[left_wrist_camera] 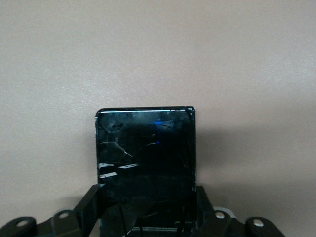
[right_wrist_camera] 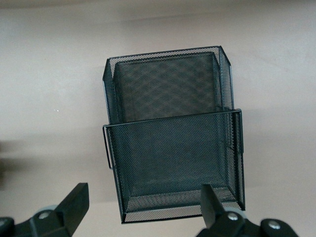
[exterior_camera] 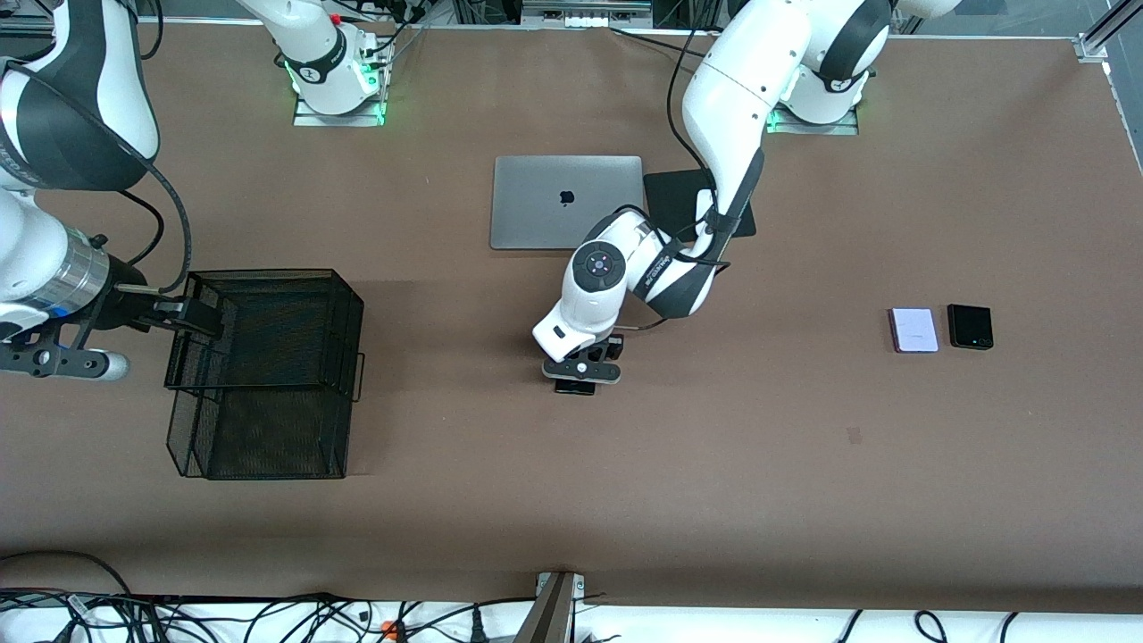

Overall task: Place phones with both arms
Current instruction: 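Carry the black phone to mid-table and release it with the left gripper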

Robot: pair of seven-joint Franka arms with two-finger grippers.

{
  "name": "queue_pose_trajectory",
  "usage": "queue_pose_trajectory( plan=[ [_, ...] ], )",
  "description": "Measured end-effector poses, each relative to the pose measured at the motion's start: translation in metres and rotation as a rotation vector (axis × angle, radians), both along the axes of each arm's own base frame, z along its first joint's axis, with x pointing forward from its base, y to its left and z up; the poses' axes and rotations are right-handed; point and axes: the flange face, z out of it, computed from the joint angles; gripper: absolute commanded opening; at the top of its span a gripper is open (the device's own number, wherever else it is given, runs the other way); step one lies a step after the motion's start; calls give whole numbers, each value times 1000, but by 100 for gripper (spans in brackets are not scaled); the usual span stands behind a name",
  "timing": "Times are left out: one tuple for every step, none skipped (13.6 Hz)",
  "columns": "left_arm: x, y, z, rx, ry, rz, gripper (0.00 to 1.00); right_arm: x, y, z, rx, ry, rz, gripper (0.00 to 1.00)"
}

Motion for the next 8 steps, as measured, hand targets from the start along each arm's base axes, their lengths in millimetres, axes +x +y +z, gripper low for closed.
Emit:
queue_pose_trajectory(
  plan=[
    [-1,-3,3,-2,-4,12,100,0,0,0,0,0,0,100],
    [0,-3,6,6,-3,27,100,0,0,0,0,0,0,100],
    [4,0,12,28,8,39,100,0,0,0,0,1,0,100],
    [11,5,26,53,23,53,100,0,0,0,0,1,0,100],
    [21,14,48,77,42,73,100,0,0,0,0,0,0,100],
    [35,31,76,96,67,100,100,0,0,0,0,0,0,100],
    [48,53,106,104,86,132,100,0,0,1,0,0,0,100],
    [58,77,129,118,114,157,100,-1,2,1,2,5,2,100]
  ],
)
